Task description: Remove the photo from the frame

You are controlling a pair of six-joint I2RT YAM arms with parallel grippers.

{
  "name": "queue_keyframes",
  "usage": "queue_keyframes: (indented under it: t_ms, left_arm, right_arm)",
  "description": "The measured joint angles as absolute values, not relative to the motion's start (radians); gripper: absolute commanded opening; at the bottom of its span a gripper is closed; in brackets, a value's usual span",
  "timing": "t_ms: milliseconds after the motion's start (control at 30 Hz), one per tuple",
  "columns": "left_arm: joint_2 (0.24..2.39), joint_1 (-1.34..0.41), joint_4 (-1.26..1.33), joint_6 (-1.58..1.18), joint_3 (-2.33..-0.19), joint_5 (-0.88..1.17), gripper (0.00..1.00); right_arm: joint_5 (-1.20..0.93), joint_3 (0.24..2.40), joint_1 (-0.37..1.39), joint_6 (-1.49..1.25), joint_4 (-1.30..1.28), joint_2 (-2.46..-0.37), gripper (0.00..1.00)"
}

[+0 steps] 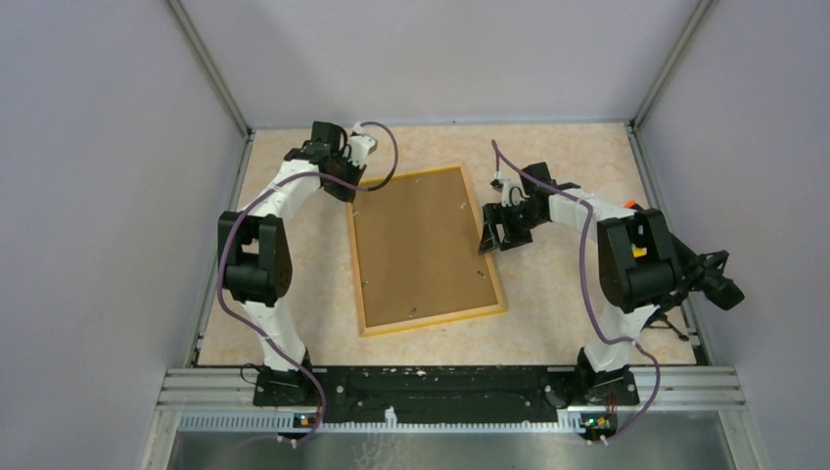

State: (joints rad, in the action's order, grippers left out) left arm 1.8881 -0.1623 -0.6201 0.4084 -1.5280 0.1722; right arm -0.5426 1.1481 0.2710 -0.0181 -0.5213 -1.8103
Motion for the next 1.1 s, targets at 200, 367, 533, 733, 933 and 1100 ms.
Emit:
queue_keyframes:
  t_ms: [200,367,533,733,933,1100]
  left_arm:
    - [1.89,-0.173,-0.625,0.423,-1.528,0.162,0.0]
    - [1.89,-0.182,-0.632,0.433,-1.528,0.158,0.0]
    - [1.887,-0.192,-0.632,0.448,-1.522,0.149,0.0]
    - [1.887,-0.197,-0.634,0.448,-1.522,0.148,0.0]
    - [1.883,-0.198,-0.648,0.439,-1.52,0.179,0.0]
    - [1.872,-0.197,-0.644,0.427,-1.504,0.19,0.0]
  right_arm:
    - [-0.543,1.148,0.273,-0.018,-0.521,-1.811,0.72]
    - [-0.543,1.148,0.273,-0.018,-0.521,-1.811,0.71]
    - [-0.543,1.148,0.279,-0.018,-0.521,-1.811,0.7]
    - [-0.543,1.148,0.282,-0.018,-0.52,-1.811,0.7]
    - [-0.543,1.148,0.287,-0.018,-0.52,-1.811,0.7]
    - [-0.543,1.148,0.291,-0.018,-0.518,-1.811,0.7]
